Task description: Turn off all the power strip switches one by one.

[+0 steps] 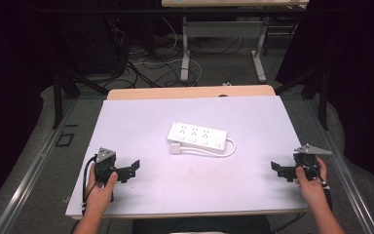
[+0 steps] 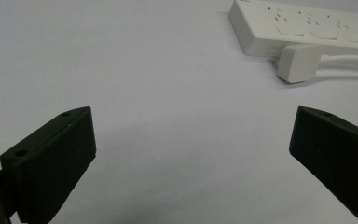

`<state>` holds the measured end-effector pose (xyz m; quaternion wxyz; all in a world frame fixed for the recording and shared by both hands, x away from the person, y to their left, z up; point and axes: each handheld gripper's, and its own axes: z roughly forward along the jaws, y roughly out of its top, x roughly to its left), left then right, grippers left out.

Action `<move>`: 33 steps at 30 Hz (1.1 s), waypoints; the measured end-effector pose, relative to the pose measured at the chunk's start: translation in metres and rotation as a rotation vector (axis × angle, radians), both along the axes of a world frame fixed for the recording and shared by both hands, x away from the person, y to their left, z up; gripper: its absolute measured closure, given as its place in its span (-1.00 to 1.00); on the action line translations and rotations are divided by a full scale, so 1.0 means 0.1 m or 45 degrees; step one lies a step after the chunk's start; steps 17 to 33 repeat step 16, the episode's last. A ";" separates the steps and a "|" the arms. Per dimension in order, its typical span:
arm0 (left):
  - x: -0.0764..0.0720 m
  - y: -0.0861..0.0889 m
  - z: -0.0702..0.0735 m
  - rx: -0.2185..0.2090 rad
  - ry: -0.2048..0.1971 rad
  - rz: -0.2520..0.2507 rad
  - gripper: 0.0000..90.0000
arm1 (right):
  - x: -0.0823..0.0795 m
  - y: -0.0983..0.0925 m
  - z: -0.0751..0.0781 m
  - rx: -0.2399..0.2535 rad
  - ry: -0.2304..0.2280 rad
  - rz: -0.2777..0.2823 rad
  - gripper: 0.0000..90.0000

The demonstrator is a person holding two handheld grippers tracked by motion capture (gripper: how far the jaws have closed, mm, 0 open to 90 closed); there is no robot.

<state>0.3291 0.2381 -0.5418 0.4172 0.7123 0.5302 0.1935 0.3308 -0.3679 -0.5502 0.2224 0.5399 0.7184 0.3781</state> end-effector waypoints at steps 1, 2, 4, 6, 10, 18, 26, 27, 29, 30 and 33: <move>0.00 0.00 0.00 -0.006 -0.002 0.004 -1.00 | -0.01 -0.02 -0.01 0.007 -0.004 -0.010 -1.00; 0.00 0.00 0.00 -0.008 -0.003 0.004 -1.00 | -0.01 -0.03 -0.02 0.008 -0.006 -0.016 -1.00; 0.01 0.00 -0.01 -0.010 -0.004 0.004 -1.00 | -0.02 -0.05 -0.04 0.017 -0.013 -0.035 -1.00; 0.00 0.00 -0.01 -0.004 0.007 -0.001 -1.00 | -0.03 -0.07 -0.06 0.015 -0.002 -0.034 -1.00; 0.01 0.01 -0.01 -0.002 0.007 0.001 -1.00 | -0.03 -0.10 -0.07 0.026 0.010 -0.042 -1.00; 0.01 0.01 -0.01 -0.004 0.004 0.003 -1.00 | -0.06 -0.15 -0.03 0.100 -0.021 -0.043 -1.00; 0.01 0.01 -0.01 -0.004 0.004 0.003 -1.00 | -0.06 -0.15 -0.03 0.100 -0.021 -0.043 -1.00; 0.01 0.01 -0.01 -0.004 0.004 0.003 -1.00 | -0.06 -0.15 -0.03 0.100 -0.021 -0.043 -1.00; 0.01 0.01 -0.01 -0.004 0.004 0.003 -1.00 | -0.06 -0.15 -0.03 0.100 -0.021 -0.043 -1.00; 0.01 0.01 -0.01 -0.004 0.004 0.003 -1.00 | -0.06 -0.15 -0.03 0.100 -0.021 -0.043 -1.00; 0.01 0.01 -0.01 -0.004 0.004 0.003 -1.00 | -0.06 -0.15 -0.03 0.100 -0.021 -0.043 -1.00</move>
